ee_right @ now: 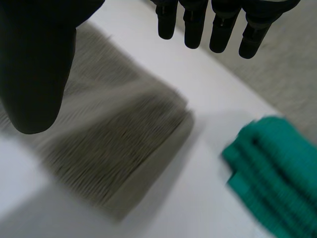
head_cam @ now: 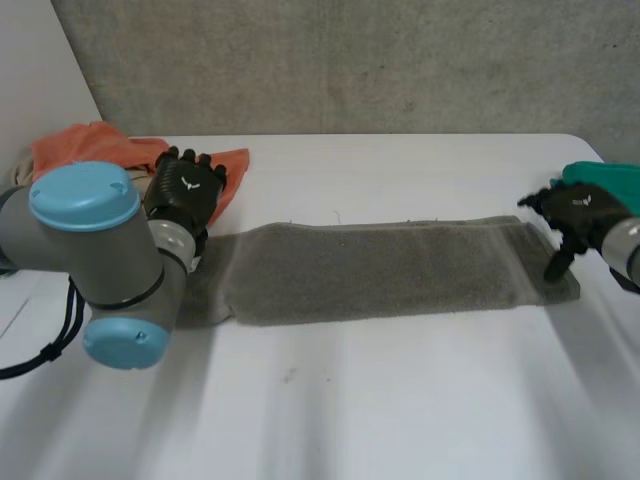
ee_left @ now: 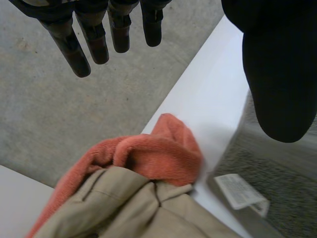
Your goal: Fold the laundry.
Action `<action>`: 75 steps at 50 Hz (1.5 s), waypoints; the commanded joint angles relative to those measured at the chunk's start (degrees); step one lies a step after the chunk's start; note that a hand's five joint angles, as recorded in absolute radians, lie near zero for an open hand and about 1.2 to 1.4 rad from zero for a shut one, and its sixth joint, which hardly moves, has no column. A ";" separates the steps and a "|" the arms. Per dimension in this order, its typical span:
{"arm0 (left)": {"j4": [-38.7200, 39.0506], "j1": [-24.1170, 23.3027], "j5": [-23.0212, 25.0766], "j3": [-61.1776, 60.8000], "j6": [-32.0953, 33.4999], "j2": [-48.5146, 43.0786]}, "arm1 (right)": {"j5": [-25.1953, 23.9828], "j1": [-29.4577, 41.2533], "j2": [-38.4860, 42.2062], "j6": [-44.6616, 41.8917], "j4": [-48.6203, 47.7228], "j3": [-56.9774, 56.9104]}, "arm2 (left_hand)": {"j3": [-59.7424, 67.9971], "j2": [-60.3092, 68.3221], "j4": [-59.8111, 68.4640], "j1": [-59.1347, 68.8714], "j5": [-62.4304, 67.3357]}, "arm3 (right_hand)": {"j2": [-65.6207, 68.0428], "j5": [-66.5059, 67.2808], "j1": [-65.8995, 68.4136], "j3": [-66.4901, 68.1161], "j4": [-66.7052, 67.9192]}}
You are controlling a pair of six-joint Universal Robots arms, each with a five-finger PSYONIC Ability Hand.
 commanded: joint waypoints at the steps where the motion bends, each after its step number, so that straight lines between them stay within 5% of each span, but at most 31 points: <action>1: 0.01 -0.49 0.53 -3.03 -4.72 0.89 | -1.02 -2.02 0.99 -7.58 0.43 5.11 | -2.23 -1.90 -1.68 -0.90 -2.85 | 4.50 4.19 3.96 4.53 4.47; 6: 0.01 -0.58 0.53 -3.12 -4.90 0.81 | -0.84 -2.20 4.15 -10.13 -1.24 4.85 | -2.23 -1.90 -1.68 -0.90 -2.85 | 24.82 24.51 24.28 24.85 24.79; 9: 0.01 -0.58 0.44 -3.12 -4.99 0.89 | -0.31 -2.55 5.30 -10.48 -3.43 4.24 | -2.23 -1.90 -1.68 -0.90 -2.85 | 67.44 67.14 66.90 67.47 67.41; 17: 0.01 -0.40 0.53 -4.44 -5.07 4.67 | 12.78 -8.70 1.44 -13.20 -12.84 6.60 | -2.23 -1.90 -1.68 -0.90 -2.85 | 67.53 67.23 66.99 67.56 67.50; 25: 0.01 -0.22 0.53 -6.02 -4.99 7.40 | 13.75 -8.79 -5.07 -24.19 -13.64 8.28 | -2.23 -1.90 -1.68 -0.90 -2.85 | 67.53 67.23 66.99 67.56 67.50; 29: 0.01 -0.31 0.44 -6.55 -5.16 7.57 | 11.65 -1.60 -6.39 -22.18 -14.68 7.49 | -2.23 -1.90 -1.68 -0.90 -2.85 | 67.53 67.23 66.99 67.56 67.50; 42: 0.01 -0.49 0.36 -9.10 -6.57 10.03 | -6.63 32.48 -5.79 -16.81 -29.97 10.04 | -2.23 -1.90 -1.68 -0.90 -2.85 | 67.53 67.23 66.99 67.56 67.50; 53: 0.01 -0.57 0.36 -11.21 -6.83 10.47 | -7.79 45.52 8.02 -18.92 -33.32 8.45 | -2.23 -1.90 -1.68 -0.90 -2.85 | 67.53 67.23 66.99 67.56 67.50; 54: 0.01 -0.58 0.36 -11.30 -6.83 10.39 | -6.56 45.53 7.67 -18.84 -33.15 8.71 | -2.23 -1.90 -1.68 -0.90 -2.85 | 64.26 63.95 63.72 64.29 64.23; 57: 0.10 -0.84 0.36 -11.21 -6.83 10.38 | -2.62 45.00 5.57 -16.04 -32.97 9.68 | -2.23 -1.90 -1.68 -0.90 -2.85 | -2.47 -2.77 -3.01 -2.44 -2.50; 63: 0.19 -2.77 0.36 -9.46 -7.27 10.30 | 6.36 35.88 -5.41 -3.21 -29.64 13.55 | -2.23 -1.90 -1.68 -0.90 -2.85 | -2.47 -2.77 -3.01 -2.44 -2.50; 67: 0.19 -5.05 0.36 -7.61 -7.62 9.77 | 5.84 28.93 -9.82 3.39 -23.32 16.71 | -2.23 -1.90 -1.68 -0.90 -2.85 | -2.47 -2.77 -3.01 -2.44 -2.50; 75: 0.19 -8.83 0.36 -5.50 -7.80 7.49 | 5.93 22.68 -7.63 2.00 -16.36 21.72 | -2.23 -1.90 -1.68 -0.90 -2.85 | -2.47 -2.77 -3.01 -2.44 -2.50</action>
